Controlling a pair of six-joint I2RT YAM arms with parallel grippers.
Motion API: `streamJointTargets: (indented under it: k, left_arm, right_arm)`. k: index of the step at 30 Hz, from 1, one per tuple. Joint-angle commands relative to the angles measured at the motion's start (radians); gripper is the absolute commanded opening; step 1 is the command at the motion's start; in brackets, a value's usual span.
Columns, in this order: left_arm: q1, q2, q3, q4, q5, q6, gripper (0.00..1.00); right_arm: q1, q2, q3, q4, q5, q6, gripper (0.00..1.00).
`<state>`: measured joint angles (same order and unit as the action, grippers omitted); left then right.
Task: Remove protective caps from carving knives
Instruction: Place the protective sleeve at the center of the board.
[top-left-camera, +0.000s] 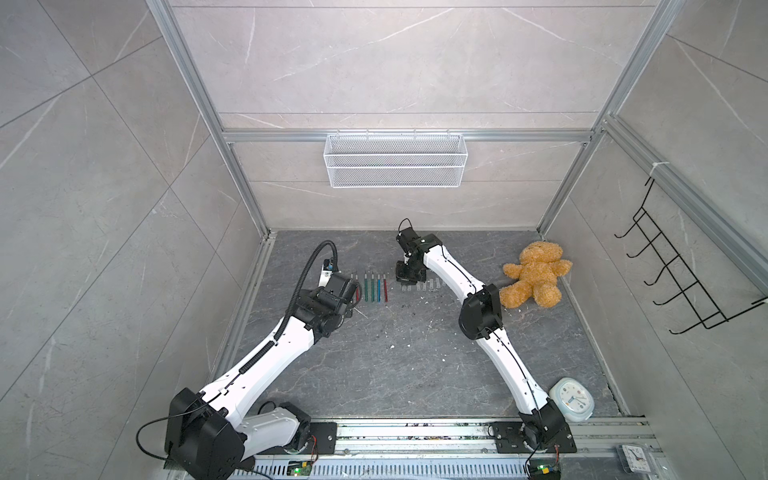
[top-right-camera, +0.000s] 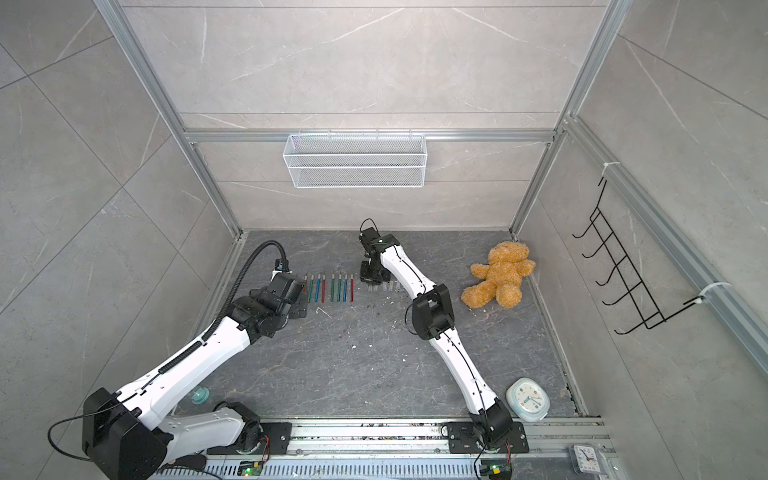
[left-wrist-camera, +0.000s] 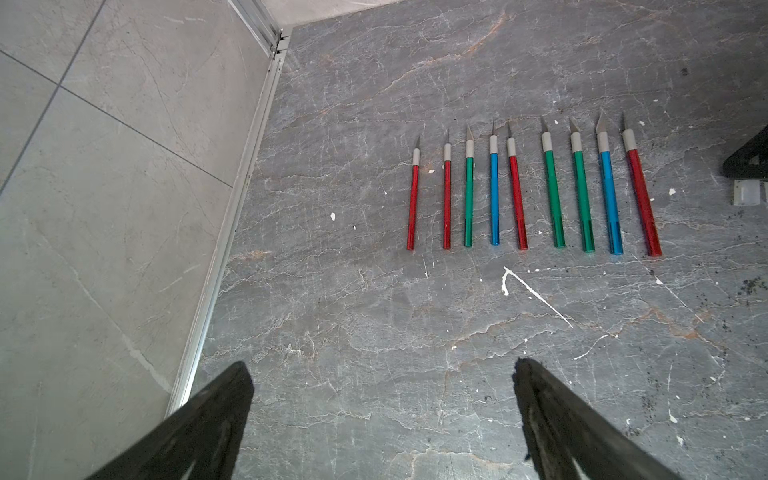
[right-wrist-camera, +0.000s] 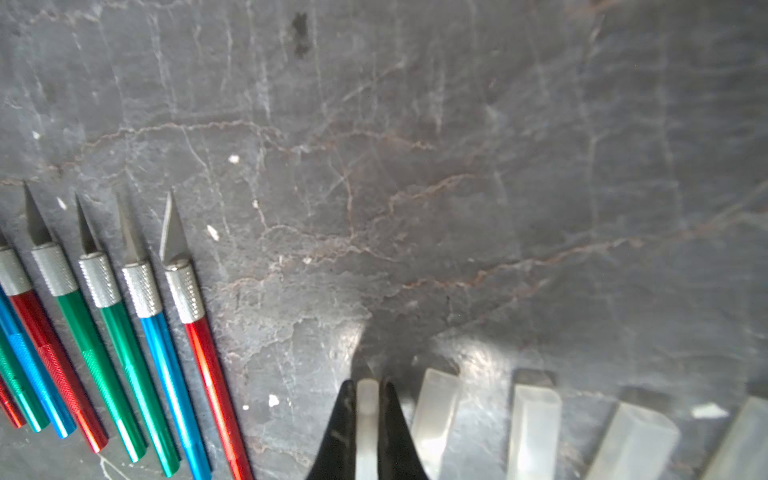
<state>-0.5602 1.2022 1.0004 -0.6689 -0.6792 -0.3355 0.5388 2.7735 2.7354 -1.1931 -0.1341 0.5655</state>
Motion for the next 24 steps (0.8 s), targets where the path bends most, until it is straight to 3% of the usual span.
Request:
streamJointTargets:
  k: [1,8,24]
  left_arm:
    - [0.005,0.003,0.041,-0.011,-0.012,0.018,1.00]
    - [0.004,0.007,0.044,-0.012,-0.011,0.020,1.00]
    - [0.005,0.008,0.046,-0.015,-0.010,0.020,1.00]
  right_arm:
    - [-0.003,0.035,0.017,-0.058,0.022,0.015,0.00]
    - [-0.003,0.035,0.024,-0.070,0.027,0.016,0.00]
    - [-0.003,0.053,0.067,-0.065,0.004,0.020,0.19]
